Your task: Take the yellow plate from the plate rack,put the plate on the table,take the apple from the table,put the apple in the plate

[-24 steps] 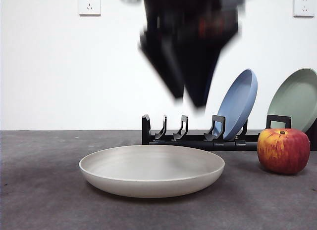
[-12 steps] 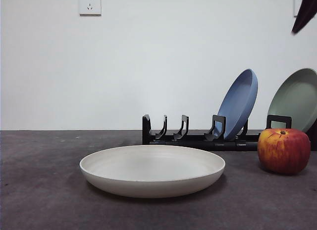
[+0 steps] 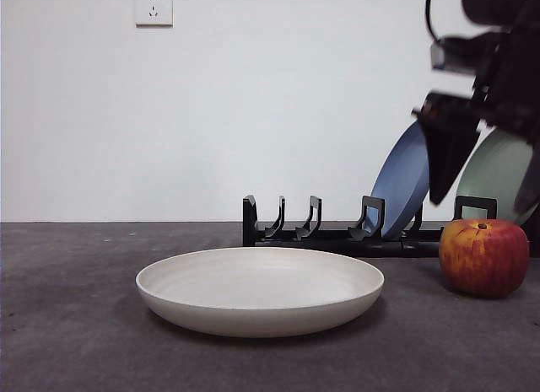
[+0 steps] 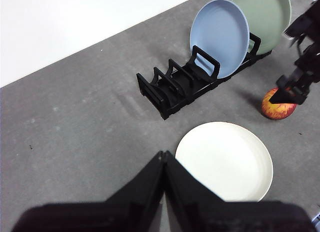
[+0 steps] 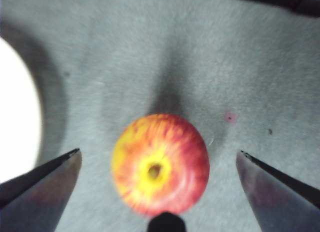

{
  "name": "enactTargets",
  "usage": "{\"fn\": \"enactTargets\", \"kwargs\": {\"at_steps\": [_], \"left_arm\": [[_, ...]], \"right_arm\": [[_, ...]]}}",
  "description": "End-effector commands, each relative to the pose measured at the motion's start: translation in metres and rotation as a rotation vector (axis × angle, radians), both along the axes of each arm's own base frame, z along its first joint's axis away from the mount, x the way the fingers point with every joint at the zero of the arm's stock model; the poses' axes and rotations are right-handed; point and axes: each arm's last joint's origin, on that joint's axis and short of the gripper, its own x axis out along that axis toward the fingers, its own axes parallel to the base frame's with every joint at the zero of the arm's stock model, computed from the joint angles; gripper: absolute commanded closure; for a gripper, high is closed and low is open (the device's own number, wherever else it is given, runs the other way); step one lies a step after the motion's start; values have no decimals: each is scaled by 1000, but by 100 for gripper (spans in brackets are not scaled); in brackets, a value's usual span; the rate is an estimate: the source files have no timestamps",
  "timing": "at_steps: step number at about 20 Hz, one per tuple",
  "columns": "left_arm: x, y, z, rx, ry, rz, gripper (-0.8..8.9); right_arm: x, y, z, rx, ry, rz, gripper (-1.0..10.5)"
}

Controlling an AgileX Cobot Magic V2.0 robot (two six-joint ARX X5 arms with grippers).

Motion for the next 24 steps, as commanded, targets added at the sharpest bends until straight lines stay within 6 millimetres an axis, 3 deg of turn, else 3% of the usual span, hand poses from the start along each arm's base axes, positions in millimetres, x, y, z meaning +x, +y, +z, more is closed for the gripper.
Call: {"fn": "enactTargets", "kwargs": {"at_steps": [1, 7, 8, 10, 12, 17, 19, 21, 24], "left_arm": [[-1, 1, 0, -15, 5, 4, 821], [0, 0, -1, -13, 10, 6, 821], [0, 0, -1, -14, 10, 6, 821], [0, 0, -1, -13, 11, 6, 821], [0, 0, -1, -13, 12, 6, 821], [0, 0, -1, -12, 13, 6, 821], [0, 0, -1, -12, 14, 6, 821], [0, 0, -1, -11, 14, 6, 821], [0, 0, -1, -11, 14, 6, 821]], "right_arm": [[8, 3, -13, -51, 19, -9, 348], [18, 9, -45, -79, 118, 3, 357], [19, 10, -46, -78, 122, 4, 415], [18, 11, -46, -44, 131, 19, 731], [18, 11, -46, -13, 142, 32, 940], [17, 12, -44, 8, 143, 39, 962], [16, 12, -35, 17, 110, 40, 962], [15, 11, -13, 41, 37, 33, 962], [15, 12, 35, 118, -97, 39, 962]]}}
